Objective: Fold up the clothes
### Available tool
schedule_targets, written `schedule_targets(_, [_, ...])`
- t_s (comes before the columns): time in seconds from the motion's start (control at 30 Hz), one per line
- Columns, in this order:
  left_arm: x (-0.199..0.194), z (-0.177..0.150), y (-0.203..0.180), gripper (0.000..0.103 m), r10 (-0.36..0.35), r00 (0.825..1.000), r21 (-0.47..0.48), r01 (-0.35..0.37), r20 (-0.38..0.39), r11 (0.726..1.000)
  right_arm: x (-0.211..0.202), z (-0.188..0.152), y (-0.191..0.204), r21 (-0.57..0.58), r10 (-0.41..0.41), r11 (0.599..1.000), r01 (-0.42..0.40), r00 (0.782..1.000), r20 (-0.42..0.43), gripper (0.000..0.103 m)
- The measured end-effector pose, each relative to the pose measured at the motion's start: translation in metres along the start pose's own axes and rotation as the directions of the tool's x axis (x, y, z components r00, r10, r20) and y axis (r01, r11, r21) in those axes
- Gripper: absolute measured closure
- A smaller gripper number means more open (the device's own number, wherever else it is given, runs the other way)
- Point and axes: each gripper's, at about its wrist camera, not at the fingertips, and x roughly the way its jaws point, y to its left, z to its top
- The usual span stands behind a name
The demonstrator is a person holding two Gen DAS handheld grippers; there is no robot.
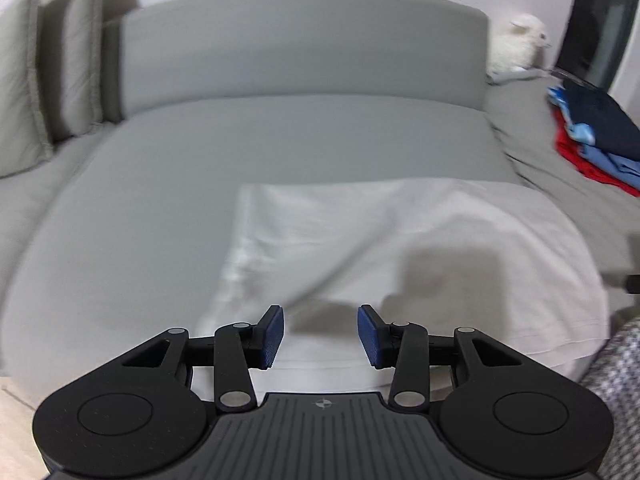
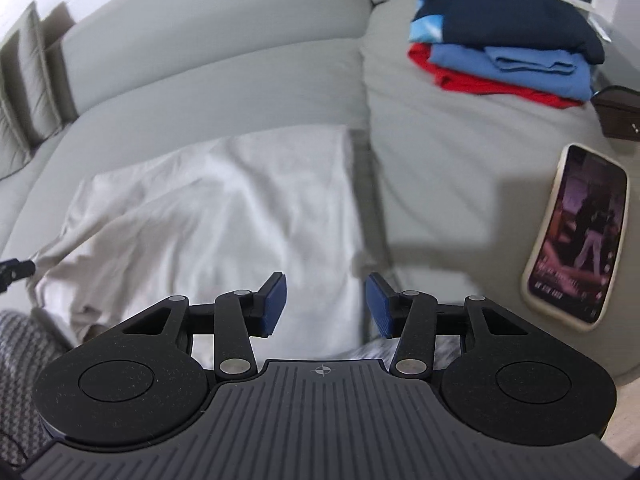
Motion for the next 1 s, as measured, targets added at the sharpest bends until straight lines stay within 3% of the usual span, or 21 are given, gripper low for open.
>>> schedule_targets(0.17, [0.023, -0.003, -0.023, 0.064, -0.028, 0.998, 0.039, 0.030, -0.058, 0.999, 0.024, 0.004, -0.009, 0.012, 0.004, 1.000, -0.003, 0.998, -0.068, 0.053])
schedule_targets(0.37, [0.036, -0.005, -0.026, 0.063, -0.017, 0.996, 0.041, 0.021, -0.091, 0.999, 0.060, 0.004, -0.022, 0.101, 0.053, 0.994, -0.036, 0.984, -0.170, 0.055])
schedule_targets(0.5, [0.039, -0.009, -0.022, 0.063, -0.007, 0.994, 0.028, 0.010, -0.108, 1.000, 0.066, -0.003, -0.026, 0.140, 0.078, 0.989, -0.053, 0.981, -0.180, 0.074])
schedule_targets(0.53, [0.040, -0.010, -0.022, 0.063, -0.002, 0.994, 0.030, 0.006, -0.107, 1.000, 0.063, -0.003, -0.025, 0.128, 0.076, 0.990, -0.054, 0.982, -0.175, 0.081])
schedule_targets(0.57, [0.041, -0.010, -0.022, 0.063, 0.002, 0.994, 0.033, 0.002, -0.107, 0.999, 0.060, -0.004, -0.024, 0.115, 0.071, 0.992, -0.051, 0.983, -0.170, 0.099])
schedule_targets(0.6, [0.042, -0.010, -0.023, 0.063, 0.004, 0.994, 0.034, -0.001, -0.108, 0.999, 0.057, -0.003, -0.022, 0.097, 0.056, 0.994, -0.041, 0.985, -0.161, 0.100])
schedule_targets(0.77, [0.046, -0.011, -0.023, 0.061, 0.020, 0.994, 0.032, -0.017, -0.112, 0.999, 0.033, 0.003, -0.013, -0.015, -0.044, 0.999, 0.043, 0.997, -0.065, 0.101])
schedule_targets(0.93, [0.046, -0.010, -0.020, 0.058, 0.017, 0.993, 0.021, -0.015, -0.113, 1.000, 0.055, -0.003, -0.011, -0.043, -0.069, 0.997, 0.064, 0.985, -0.155, 0.097])
schedule_targets(1.0, [0.044, -0.009, -0.018, 0.054, 0.017, 0.994, 0.010, -0.016, -0.109, 1.000, 0.060, -0.006, -0.010, -0.032, -0.070, 0.997, 0.066, 0.981, -0.183, 0.082])
